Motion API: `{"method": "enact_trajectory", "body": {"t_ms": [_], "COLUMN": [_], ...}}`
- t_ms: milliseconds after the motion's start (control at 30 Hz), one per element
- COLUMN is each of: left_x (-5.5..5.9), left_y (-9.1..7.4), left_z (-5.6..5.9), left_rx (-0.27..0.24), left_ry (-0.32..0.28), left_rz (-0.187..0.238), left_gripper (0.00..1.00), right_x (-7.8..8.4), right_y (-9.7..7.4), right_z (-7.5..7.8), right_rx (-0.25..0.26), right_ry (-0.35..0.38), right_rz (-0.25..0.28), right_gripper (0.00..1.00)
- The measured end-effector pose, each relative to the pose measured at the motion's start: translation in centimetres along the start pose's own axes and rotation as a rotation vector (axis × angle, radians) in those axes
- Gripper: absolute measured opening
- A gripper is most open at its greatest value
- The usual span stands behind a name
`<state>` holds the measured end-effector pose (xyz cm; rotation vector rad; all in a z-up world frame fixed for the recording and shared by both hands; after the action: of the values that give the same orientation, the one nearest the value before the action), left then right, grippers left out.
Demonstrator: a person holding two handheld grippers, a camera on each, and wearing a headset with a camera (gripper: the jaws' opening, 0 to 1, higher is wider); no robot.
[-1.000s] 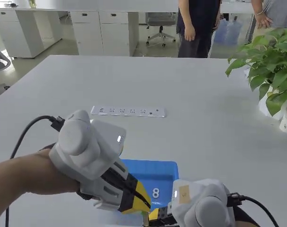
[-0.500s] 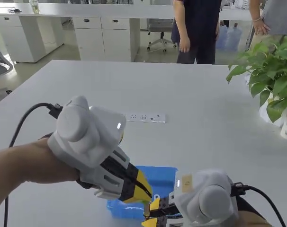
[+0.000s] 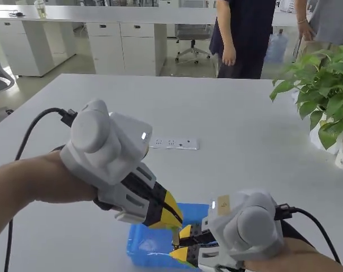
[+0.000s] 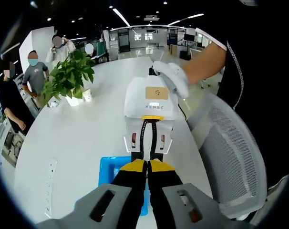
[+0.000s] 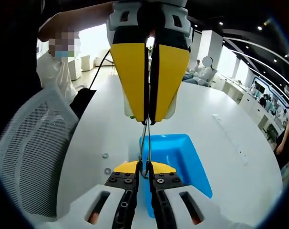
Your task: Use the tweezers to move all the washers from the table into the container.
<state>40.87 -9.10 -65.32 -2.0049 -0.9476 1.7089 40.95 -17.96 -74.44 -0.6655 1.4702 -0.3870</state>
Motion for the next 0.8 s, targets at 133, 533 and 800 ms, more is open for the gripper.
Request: {"method": "enact_trajectory", "body": {"t_ms": [133, 533, 800], "left_x": [0.0, 1.0, 2.1], "left_y": [0.1, 0.8, 1.8], "left_z": [-0.7, -2.3, -3.2], "left_rx": [-0.006, -0.020, -0.038], "left_ry": [0.005, 0.000, -0.005], "left_rz": [-0.002, -0.008, -0.014], "left_gripper": [0.04, 0.04, 0.04], "right_x": [-0.1, 0.5, 1.4], "right_y": [-0.1, 0.7, 1.3], "right_z": [0.7, 3.1, 4.5], "right_rx": [0.002, -0.006, -0.014], "right_ry": [0.000, 0.009, 0.029], "right_rz": [0.001, -0.001, -0.003], "right_gripper": [0.09, 0.10, 0.10]}}
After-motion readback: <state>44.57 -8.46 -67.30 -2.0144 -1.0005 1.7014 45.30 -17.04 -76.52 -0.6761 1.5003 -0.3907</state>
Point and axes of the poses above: the centre of the closed fingertips' face, and the gripper's own axes: y roughly forward along the fingers, z roughly to its right, x roughly out of its underside, the point moved 8 cm from there along -y, roughly backward along the fingers, and after that the axes turned 14 degrees about -x, right-handed, at the moved point
